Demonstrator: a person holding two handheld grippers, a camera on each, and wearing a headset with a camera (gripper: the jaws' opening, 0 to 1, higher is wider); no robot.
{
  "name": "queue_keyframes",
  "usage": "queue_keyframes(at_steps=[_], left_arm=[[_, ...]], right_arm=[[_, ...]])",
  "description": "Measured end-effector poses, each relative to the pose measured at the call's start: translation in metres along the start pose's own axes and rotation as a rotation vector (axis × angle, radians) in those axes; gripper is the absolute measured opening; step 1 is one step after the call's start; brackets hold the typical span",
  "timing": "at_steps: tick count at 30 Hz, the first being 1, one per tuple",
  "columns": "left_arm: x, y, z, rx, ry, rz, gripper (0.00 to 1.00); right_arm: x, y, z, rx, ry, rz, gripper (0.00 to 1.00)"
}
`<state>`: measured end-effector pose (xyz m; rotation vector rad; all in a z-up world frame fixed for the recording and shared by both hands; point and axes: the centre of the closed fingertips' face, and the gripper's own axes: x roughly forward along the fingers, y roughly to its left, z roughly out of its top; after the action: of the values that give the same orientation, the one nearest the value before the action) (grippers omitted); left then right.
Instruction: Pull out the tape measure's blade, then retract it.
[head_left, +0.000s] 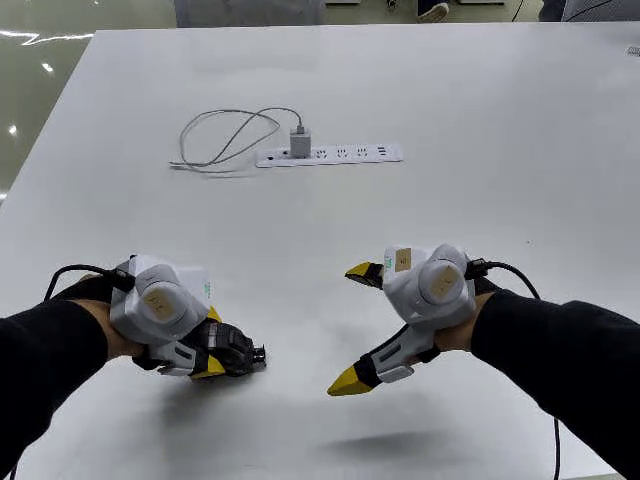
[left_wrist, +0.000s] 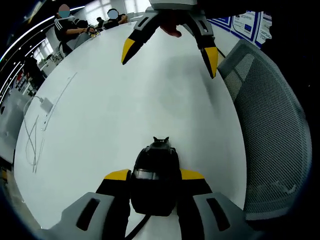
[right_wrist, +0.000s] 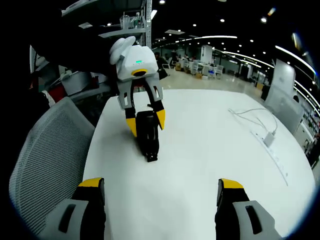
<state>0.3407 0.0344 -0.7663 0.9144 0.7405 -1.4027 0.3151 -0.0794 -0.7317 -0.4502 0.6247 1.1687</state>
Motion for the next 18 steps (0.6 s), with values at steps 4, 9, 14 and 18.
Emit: queue_keyframes(at_steps=[4, 9, 14, 18], left_arm=[[0.0, 0.001, 0.0, -0.011, -0.014, 0.01, 0.31], [-0.001, 0.001, 0.0, -0.014, -0.021, 0.019, 0.31], [-0.001, 0.001, 0.0, -0.02, -0.024, 0.019, 0.31], [-0.001, 0.0, 0.0, -0.017, -0.026, 0.019, 0.31]], right_arm=[[0.006, -0.001, 0.003, -0.039, 0.003, 0.005, 0.87], [0.019, -0.003, 0.002, -0.057, 0.02, 0.027, 0.78], [0.031, -0.005, 0.002, -0.065, 0.034, 0.041, 0.73], [0.038, -0.006, -0.002, -0.073, 0.047, 0.041, 0.66]])
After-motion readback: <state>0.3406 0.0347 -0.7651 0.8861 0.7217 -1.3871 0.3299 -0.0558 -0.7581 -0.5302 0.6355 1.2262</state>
